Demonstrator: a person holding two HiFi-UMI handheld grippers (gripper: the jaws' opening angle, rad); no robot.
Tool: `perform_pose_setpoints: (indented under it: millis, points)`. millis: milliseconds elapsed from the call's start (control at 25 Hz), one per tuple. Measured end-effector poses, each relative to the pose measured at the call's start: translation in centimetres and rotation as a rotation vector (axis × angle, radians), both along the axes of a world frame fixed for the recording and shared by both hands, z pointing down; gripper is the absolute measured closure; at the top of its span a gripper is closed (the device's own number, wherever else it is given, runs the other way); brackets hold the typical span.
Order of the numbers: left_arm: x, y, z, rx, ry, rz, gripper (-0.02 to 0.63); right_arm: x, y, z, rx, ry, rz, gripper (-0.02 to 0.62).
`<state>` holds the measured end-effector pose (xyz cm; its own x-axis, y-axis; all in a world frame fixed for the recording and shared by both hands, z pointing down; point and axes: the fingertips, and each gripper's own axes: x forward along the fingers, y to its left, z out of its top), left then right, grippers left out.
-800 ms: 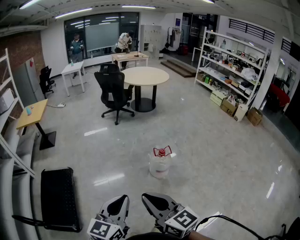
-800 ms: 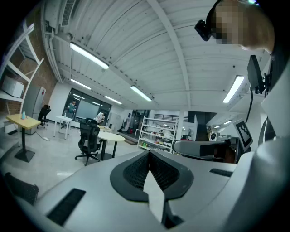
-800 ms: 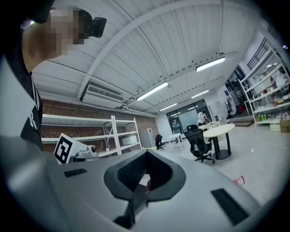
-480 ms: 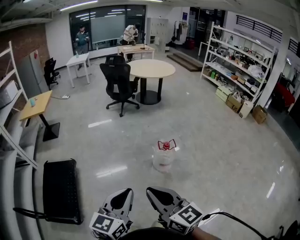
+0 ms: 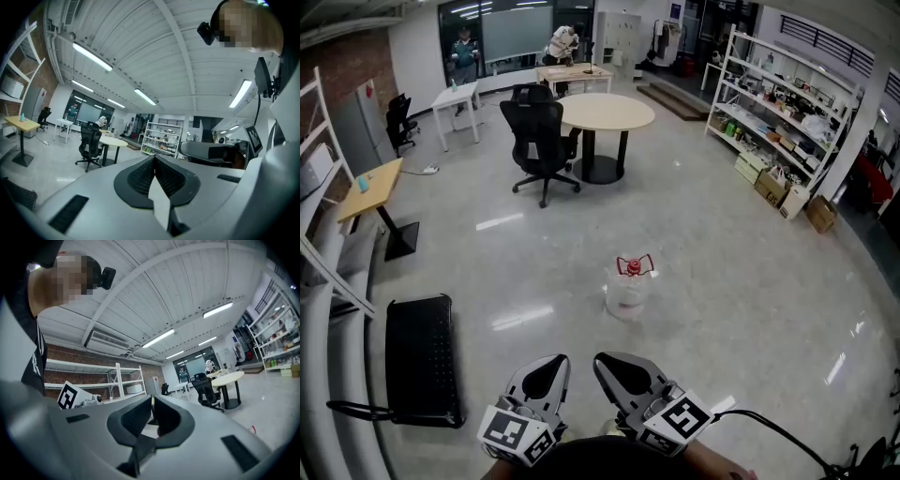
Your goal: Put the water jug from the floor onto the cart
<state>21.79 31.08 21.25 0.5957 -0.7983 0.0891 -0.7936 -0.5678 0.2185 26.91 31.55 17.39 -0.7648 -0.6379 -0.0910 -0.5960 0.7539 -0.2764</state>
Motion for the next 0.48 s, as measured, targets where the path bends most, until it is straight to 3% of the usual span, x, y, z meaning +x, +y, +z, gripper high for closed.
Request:
perform_pose_setpoints:
  millis: [160, 480]
  points:
    - [0.9, -0.2, 0.0, 0.015, -0.015, 0.025, 0.601, 0.1, 0.1, 0.2, 0.045, 0.043, 0.011, 0.592]
    - [3.5, -0.6, 1.0, -0.003, -0.03, 0.085, 0.601, 1.9, 0.0, 1.4, 0.008, 0.064, 0.061, 0.591]
